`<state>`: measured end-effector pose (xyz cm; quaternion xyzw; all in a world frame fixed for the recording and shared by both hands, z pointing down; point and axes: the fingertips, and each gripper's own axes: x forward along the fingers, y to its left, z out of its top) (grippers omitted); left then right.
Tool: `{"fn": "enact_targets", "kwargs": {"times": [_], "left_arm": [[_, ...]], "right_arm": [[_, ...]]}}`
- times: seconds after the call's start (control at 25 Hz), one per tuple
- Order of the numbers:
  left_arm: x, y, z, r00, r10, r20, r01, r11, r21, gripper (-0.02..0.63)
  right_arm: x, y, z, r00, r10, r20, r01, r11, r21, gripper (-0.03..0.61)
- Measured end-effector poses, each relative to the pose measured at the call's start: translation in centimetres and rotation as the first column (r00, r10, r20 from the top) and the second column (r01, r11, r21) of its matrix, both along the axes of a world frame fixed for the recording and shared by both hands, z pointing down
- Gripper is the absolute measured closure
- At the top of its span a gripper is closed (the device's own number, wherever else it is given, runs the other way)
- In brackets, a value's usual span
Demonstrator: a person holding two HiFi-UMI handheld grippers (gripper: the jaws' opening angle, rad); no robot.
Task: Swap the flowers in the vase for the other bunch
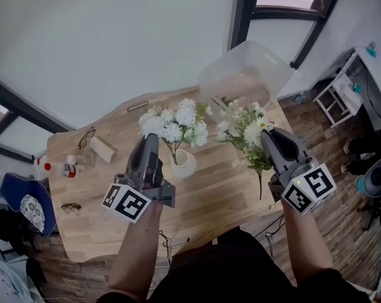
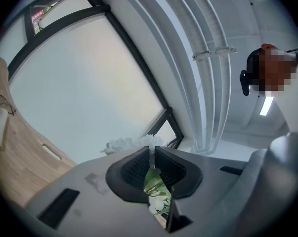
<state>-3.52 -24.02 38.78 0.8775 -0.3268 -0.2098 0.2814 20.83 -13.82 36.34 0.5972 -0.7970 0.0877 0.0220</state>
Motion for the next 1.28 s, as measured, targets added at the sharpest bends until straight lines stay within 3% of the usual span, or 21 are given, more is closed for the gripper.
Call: {"fn": "enact_targets", "kwargs": {"times": [0.64,1.28], "left_arm": [[-0.6,-0.1,6.2,0.996,-0.008,0.086,0.016,0.995,-0.095,0.578],[0.6,2.0,9.4,0.995,0.022,0.093,-0.010,0.992,-0.126,0.577]], "right_arm": [[-4.2,-0.3,8.8,0.995,-0.066,0.069,0.075,0.988,-0.135,0.515],[-3.3,-0.5,10.6,0.996,-0.053,0.072,0.064,0.983,-0.170,0.515]]}}
